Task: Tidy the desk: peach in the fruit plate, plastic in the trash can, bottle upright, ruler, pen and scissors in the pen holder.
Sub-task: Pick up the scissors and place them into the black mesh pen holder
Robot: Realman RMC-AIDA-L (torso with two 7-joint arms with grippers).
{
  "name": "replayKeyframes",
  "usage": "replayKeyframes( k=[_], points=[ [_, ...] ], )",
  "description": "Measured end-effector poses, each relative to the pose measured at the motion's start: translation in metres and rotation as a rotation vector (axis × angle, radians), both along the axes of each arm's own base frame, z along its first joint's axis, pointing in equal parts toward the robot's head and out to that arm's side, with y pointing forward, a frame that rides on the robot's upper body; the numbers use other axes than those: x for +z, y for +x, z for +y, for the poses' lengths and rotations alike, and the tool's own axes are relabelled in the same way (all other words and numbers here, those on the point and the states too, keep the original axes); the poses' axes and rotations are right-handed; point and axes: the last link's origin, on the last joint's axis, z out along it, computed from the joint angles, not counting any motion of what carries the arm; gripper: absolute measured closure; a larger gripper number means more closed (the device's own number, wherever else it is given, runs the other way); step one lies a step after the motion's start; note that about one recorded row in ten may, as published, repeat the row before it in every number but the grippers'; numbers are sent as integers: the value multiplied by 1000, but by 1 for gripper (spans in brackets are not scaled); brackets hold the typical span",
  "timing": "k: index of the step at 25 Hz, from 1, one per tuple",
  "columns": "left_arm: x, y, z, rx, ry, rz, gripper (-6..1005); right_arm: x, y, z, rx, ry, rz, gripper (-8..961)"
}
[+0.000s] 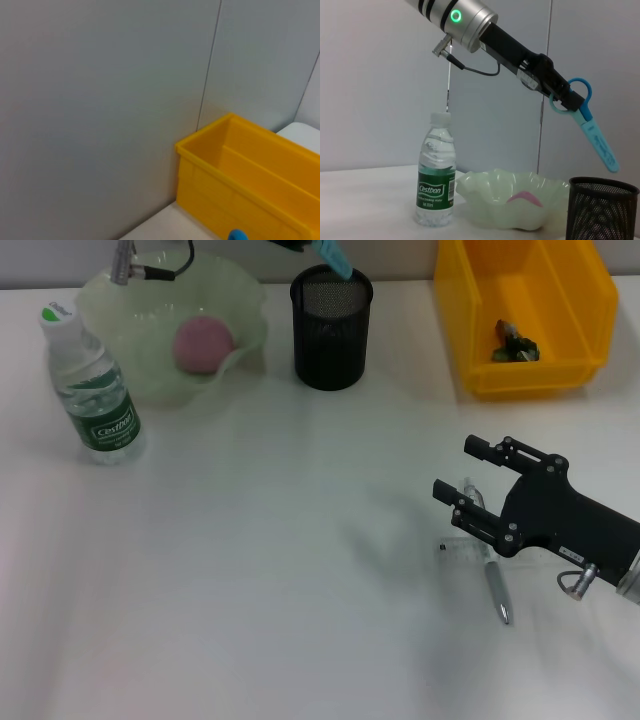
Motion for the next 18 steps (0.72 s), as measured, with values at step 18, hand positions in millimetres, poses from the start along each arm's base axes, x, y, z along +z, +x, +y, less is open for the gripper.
replayKeyframes(
  k=[18],
  points=[
    [0, -2, 1, -8, -1, 16, 898, 0, -3, 8, 8, 2, -11, 344]
  ],
)
